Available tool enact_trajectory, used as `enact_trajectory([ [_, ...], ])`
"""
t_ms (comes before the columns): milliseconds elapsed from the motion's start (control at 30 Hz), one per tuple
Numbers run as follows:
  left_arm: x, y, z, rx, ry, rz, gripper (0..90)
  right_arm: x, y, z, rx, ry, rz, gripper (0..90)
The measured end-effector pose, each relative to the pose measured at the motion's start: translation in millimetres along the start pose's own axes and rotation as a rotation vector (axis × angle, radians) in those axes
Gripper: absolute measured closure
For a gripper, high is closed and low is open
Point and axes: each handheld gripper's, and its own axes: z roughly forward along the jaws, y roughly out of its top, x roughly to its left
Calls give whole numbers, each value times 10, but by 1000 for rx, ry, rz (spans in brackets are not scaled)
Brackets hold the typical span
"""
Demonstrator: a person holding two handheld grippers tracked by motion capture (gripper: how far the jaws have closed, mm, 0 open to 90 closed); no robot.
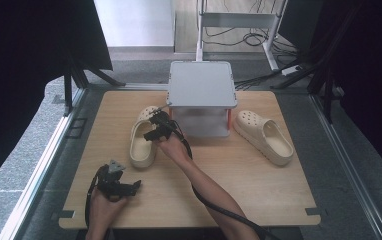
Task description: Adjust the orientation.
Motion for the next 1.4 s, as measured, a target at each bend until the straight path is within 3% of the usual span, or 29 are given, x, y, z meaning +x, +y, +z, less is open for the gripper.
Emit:
enact_trajectory([
  [133,0,0,0,-1,0,0,2,25,29,99,29,-52,30,390],
  [233,-1,0,1,0,-2,2,2,18,30,97,40,-94,24,523],
  [333,-1,0,1,0,-3,3,2,48,37,76,51,-111,17,590],
  [367,-1,0,1,0,-3,3,3,63,44,54,56,-134,8,680],
  [400,-1,0,0,0,-4,4,3,63,44,54,56,-134,8,680],
  [500,-1,1,1,0,-4,4,2,24,49,4,62,-102,24,753],
  [567,-1,1,1,0,-4,4,2,51,58,-80,62,-81,-8,764],
  [800,0,2,1,0,-7,4,3,127,71,-266,72,-31,-64,767],
  [867,0,2,1,0,-7,4,3,146,48,-379,73,16,-80,770],
  [1100,1,1,2,-2,-5,5,3,185,-43,-631,61,103,-108,770],
  [1400,8,-5,-3,-3,-9,5,4,139,-205,-1042,43,162,-133,770],
])
